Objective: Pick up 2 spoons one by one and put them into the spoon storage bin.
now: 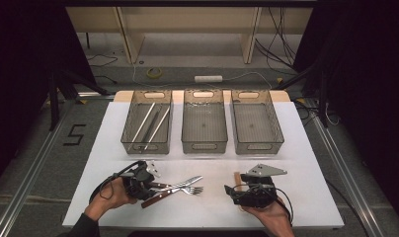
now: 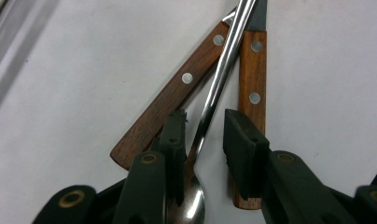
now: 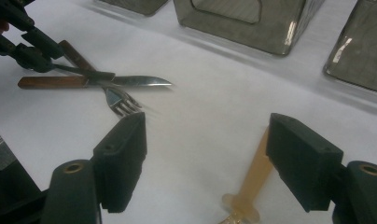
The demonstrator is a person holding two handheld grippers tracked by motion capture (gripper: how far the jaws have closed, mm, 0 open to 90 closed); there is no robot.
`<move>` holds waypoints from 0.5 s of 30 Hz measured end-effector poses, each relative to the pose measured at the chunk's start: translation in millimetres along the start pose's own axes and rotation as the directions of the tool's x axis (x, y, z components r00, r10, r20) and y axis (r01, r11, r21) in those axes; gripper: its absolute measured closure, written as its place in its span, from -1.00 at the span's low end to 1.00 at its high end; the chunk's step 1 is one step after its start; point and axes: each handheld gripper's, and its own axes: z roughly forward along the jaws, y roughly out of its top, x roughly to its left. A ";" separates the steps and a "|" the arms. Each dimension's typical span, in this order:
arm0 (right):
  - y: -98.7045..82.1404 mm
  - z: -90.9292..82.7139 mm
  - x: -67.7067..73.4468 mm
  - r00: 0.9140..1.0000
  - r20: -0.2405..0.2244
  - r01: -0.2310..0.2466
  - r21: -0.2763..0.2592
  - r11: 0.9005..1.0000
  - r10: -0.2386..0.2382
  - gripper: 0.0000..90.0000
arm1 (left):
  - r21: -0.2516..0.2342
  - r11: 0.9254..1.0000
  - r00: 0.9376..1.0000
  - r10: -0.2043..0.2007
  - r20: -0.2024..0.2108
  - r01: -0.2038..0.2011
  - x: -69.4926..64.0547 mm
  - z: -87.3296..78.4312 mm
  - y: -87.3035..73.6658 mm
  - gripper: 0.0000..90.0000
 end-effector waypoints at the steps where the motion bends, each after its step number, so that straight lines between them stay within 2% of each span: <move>1: 0.0 0.2 0.4 1.000 0.000 0.002 0.000 1.000 -0.002 -0.33 | 0.009 1.000 1.000 0.012 0.002 -0.012 0.1 0.6 0.3 0.54; 13: 0.0 0.7 0.9 1.000 0.000 0.003 0.008 1.000 -0.003 -0.33 | 0.038 0.998 0.999 0.043 0.003 -0.043 -1.1 8.0 5.7 0.66; 15: 0.0 0.7 1.2 1.000 0.002 0.003 0.010 1.000 -0.003 -0.33 | 0.050 0.997 0.998 0.059 0.001 -0.059 -1.1 8.0 6.8 0.67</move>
